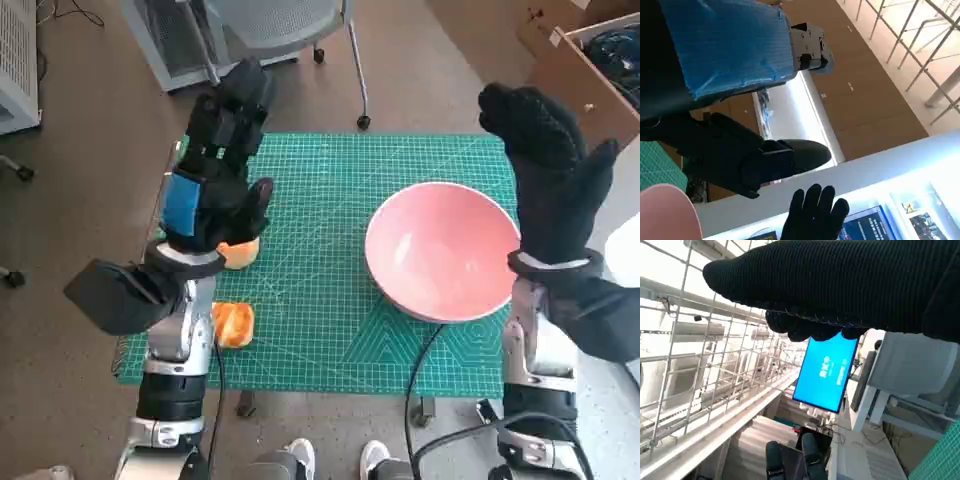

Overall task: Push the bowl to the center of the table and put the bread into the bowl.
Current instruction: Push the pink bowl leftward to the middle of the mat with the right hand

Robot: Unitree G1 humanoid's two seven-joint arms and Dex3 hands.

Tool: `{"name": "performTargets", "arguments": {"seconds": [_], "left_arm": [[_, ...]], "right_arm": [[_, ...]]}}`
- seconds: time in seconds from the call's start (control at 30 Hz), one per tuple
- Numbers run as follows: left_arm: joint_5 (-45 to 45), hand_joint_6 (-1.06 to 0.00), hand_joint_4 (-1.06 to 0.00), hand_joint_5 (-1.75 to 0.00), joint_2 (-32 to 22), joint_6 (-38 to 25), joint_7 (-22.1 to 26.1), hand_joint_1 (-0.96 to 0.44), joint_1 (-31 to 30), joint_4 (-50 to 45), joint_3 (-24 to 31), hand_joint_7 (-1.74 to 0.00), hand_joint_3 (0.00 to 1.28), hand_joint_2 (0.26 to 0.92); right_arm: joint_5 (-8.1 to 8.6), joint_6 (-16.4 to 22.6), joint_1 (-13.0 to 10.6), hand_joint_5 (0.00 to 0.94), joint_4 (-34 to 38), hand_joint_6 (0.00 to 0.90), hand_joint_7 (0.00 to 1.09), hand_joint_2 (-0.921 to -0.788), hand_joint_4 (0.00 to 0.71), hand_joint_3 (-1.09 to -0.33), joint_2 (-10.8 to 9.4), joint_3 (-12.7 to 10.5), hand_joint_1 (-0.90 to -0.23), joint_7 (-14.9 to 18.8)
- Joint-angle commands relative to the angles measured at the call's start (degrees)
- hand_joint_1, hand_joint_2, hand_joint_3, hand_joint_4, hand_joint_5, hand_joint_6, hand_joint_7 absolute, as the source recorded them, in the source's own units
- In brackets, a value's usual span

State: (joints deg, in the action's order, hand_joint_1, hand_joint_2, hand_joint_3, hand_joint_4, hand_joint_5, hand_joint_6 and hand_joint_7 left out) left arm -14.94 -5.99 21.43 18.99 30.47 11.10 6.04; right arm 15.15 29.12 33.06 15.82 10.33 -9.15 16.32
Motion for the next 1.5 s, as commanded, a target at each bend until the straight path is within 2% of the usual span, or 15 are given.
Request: {"name": "performTargets", "arguments": {"seconds": [0.03,0.47,0.77,1.5], "left_arm": [[-0.64,0.0,0.0,-0.2,0.23,-0.13,0.43,-0.53,1.35,0.69,0.01,-0.49,0.6,0.784],[-0.79,0.0,0.0,-0.17,-0.04,0.29,1.03,-0.54,2.3,2.17,-0.02,-0.49,0.58,0.791],[-1.22,0.0,0.0,-0.11,-0.22,-0.21,1.62,-0.54,2.51,2.38,0.12,-0.47,0.56,0.801],[-1.36,0.0,0.0,-0.1,-0.26,-1.12,1.55,-0.53,1.86,1.14,0.27,-0.45,0.55,0.81]], "right_arm": [[-0.91,-0.94,-0.65,0.0,0.38,0.114,0.43,-0.921,0.24,-0.719,0.29,-0.28,-0.625,-0.43],[-0.81,-1.12,-0.39,0.0,0.55,0.107,0.43,-0.921,0.236,-0.72,0.47,-0.44,-0.63,-0.21],[-0.04,-0.96,0.17,0.0,1.75,0.106,0.43,-0.921,0.236,-0.718,0.69,-0.84,-0.639,0.58],[0.39,0.06,0.39,0.0,3.1,0.1,0.42,-0.921,0.233,-0.715,1.07,-1.57,-0.637,1.33]]}}
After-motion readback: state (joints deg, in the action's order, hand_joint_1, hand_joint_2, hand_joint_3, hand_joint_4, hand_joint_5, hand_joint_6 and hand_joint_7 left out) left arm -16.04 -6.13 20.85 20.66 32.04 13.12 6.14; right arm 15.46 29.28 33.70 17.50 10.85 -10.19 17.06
